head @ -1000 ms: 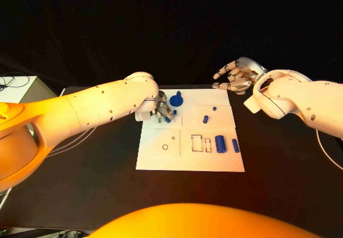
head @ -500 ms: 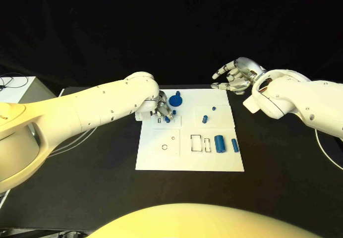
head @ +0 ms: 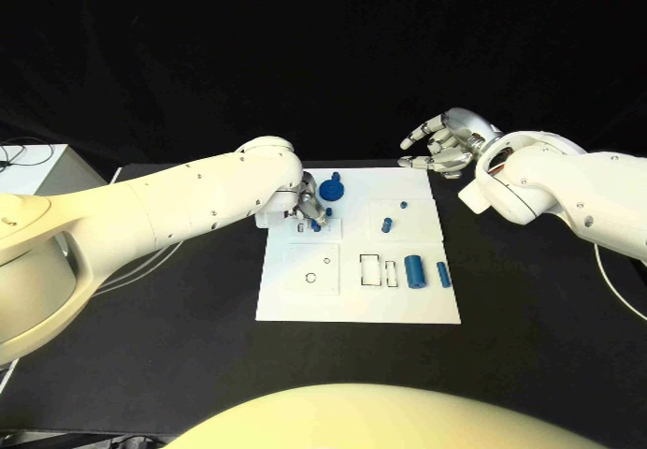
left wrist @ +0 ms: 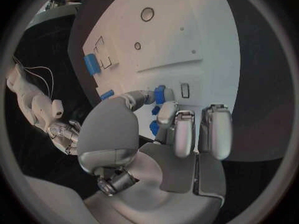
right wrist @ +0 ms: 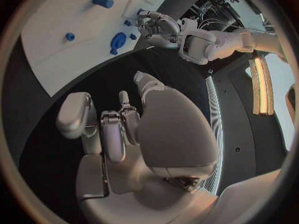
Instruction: Assemble the parts on the task board
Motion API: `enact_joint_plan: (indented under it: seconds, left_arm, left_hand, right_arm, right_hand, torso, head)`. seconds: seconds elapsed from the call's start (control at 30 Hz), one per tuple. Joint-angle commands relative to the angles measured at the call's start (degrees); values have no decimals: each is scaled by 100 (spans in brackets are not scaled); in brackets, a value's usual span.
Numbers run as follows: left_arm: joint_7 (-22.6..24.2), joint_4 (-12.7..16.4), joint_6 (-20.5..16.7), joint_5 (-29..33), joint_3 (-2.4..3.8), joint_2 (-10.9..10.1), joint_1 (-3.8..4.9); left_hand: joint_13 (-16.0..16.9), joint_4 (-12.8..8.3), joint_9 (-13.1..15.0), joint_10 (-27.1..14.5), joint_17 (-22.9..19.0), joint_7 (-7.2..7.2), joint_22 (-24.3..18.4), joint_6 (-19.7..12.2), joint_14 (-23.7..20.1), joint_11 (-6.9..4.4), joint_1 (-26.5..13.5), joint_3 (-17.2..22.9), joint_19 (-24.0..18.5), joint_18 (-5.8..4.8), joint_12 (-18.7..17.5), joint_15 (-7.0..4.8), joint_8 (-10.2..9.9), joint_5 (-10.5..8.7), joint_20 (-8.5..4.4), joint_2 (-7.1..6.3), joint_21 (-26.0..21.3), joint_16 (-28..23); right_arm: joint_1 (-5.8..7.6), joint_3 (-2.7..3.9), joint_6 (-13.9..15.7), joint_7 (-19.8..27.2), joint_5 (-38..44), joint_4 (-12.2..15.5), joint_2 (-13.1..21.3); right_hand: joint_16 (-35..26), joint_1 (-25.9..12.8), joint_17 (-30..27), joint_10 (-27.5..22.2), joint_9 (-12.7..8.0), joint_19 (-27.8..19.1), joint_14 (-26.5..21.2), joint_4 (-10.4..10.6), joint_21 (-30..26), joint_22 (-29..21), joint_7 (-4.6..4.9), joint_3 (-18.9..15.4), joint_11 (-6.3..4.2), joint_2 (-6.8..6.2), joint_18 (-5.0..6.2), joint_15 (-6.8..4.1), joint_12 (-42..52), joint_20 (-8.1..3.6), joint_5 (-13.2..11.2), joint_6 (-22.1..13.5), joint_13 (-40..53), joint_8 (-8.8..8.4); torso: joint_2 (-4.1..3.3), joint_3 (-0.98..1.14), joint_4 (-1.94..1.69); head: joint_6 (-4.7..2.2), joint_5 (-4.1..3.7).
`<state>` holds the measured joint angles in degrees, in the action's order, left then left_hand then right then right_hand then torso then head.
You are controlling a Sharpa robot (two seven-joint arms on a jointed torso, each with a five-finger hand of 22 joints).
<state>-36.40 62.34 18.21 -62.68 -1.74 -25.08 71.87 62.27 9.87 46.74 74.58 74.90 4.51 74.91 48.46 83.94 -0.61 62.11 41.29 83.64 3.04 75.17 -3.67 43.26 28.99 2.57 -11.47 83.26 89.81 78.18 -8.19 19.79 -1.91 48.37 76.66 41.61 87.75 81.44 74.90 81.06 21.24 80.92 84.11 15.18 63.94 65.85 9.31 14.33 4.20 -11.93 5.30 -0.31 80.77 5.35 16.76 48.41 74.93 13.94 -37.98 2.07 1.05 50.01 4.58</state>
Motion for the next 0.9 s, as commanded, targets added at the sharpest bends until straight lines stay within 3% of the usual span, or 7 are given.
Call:
enact_joint_plan:
  seconds: [0.03, 0.7, 0.8, 0.9]
  left_arm:
    - [35, 36, 156, -161, -25, 11, -53]
    - [25, 42, 90, -204, -27, -34, -66]
    - [32, 40, 29, -127, -27, -36, -65]
    - [37, 37, -23, -73, -27, -38, -65]
  left_hand:
    - [21, -1074, 15, 58, 1510, -83, 451, 32, 606, -6, 49, 1040, 69, -39, 28, -33, 41, 37, -17, 74, 33, 19]
    - [65, -1076, 65, 112, 1510, -99, 502, 67, 606, -24, 29, 1051, 105, -52, 55, -56, 59, 151, -43, 47, 66, 19]
    - [23, -936, 97, 112, 1510, -118, 498, 37, 606, -34, -95, 885, 104, -52, 27, -59, 42, 86, -48, 57, 59, 19]
    - [-40, -715, 131, 91, 1510, -182, 492, 8, 606, -84, -275, 465, 104, -51, -12, -78, 4, -6, -71, 13, 47, 19]
  right_arm:
    - [-2, 3, -62, 40, 49, 8, 3]
    - [-2, 3, -61, 39, 49, 4, 6]
    - [-2, 3, -57, 41, 49, 4, 6]
    - [-2, 3, -55, 42, 49, 4, 6]
  right_hand:
    - [-37, -28, 922, -33, 6, -45, 453, -13, -31, -5, -3, 35, 7, -29, 50, 7, -40, 8, 19, -32, 422, 11]
    - [-42, -31, 913, -43, 7, -50, 451, -13, -48, -18, -2, 41, 8, -31, 53, 8, -51, 8, 19, -37, 410, 15]
    - [-42, -31, 913, -43, 7, -50, 451, -13, -48, -18, -2, 41, 8, -31, 53, 8, -51, 8, 19, -37, 410, 15]
    - [-45, -34, 906, -50, 7, -53, 449, -12, -58, -26, -2, 41, 9, -33, 55, 8, -58, 8, 18, -39, 402, 16]
  torso:
    - [-1, -1, 0]
    - [-1, -1, 1]
    - [-1, -1, 1]
    - [1, 1, 0]
  head:
    - [-1, 5]
    - [-1, 6]
    - [-1, 2]
    - [-1, 4]
